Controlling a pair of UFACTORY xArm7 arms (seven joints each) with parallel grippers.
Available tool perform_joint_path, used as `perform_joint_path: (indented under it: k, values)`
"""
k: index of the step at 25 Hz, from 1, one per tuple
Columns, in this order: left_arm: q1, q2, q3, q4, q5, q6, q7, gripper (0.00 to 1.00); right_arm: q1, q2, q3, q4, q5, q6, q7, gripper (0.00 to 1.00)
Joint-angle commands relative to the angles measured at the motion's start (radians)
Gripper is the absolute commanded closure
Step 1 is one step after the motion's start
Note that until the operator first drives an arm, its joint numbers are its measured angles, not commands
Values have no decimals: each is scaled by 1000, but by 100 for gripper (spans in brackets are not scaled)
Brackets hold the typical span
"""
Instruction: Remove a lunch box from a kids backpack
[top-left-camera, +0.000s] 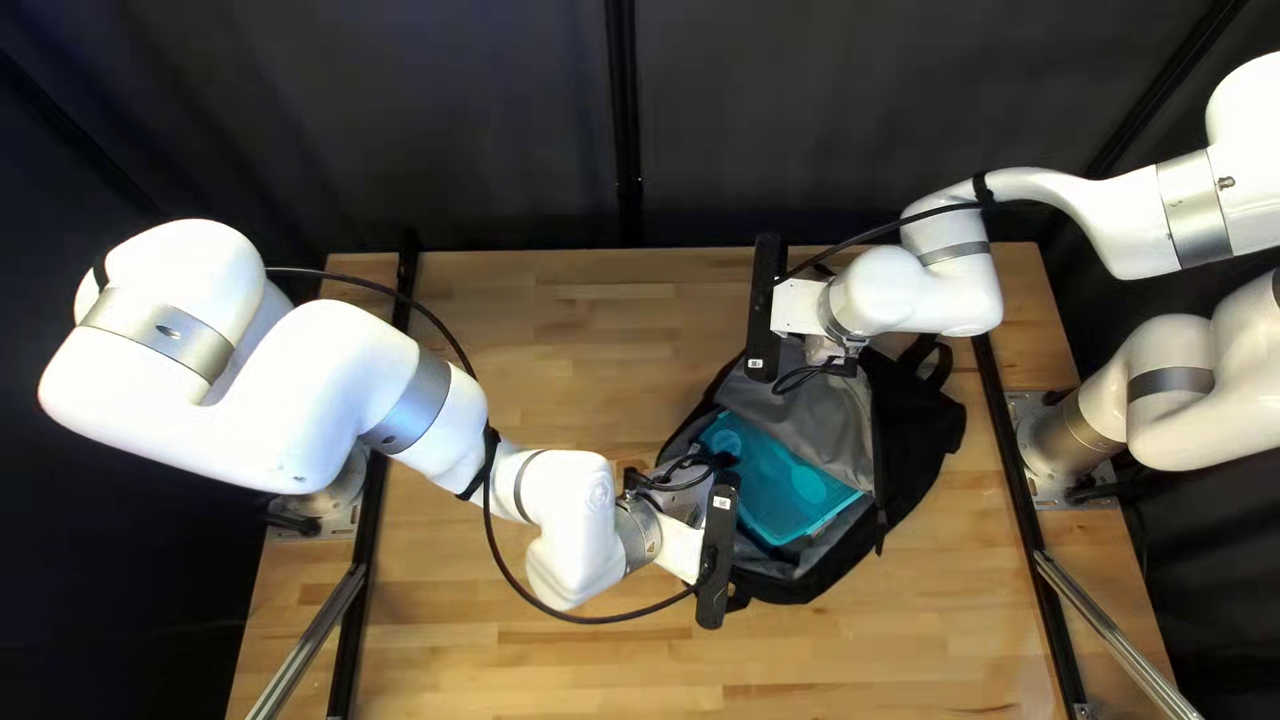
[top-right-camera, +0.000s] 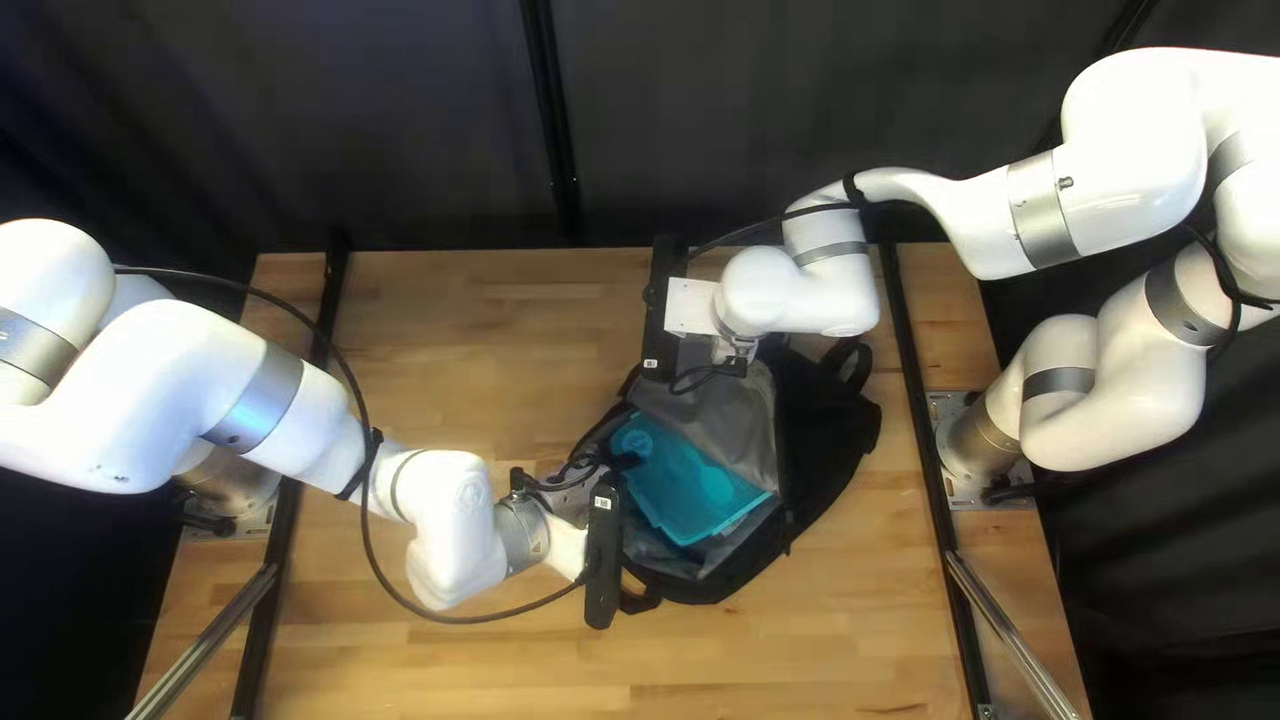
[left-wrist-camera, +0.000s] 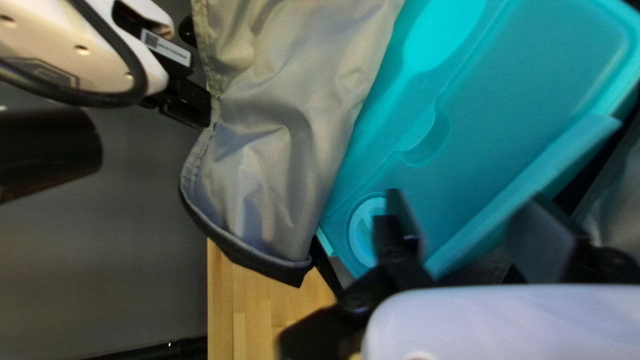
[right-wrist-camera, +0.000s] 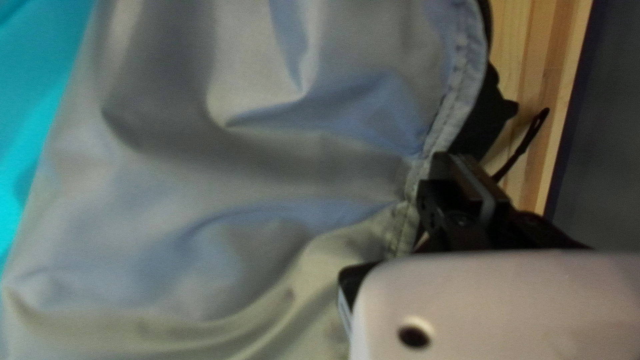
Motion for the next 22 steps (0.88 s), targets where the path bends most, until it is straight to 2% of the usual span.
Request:
perform_joint_path:
  k: [1,4,10,22]
  values:
    - [10,23,1,19,11,-31,-7,100,0,-4,0,1,2,5,-3,100]
    - [9,9,-5,19,-15,-40,25,100,0,-8,0,-1,2,8,-2,100]
    - [-12,-85,-34,-2,-171,7,191,100,-4,0,-5,-9,2,-5,-1,100]
    - [-31,-137,-65,39,-349,96,374,100,-2,-1,-5,-23,8,-14,5,100]
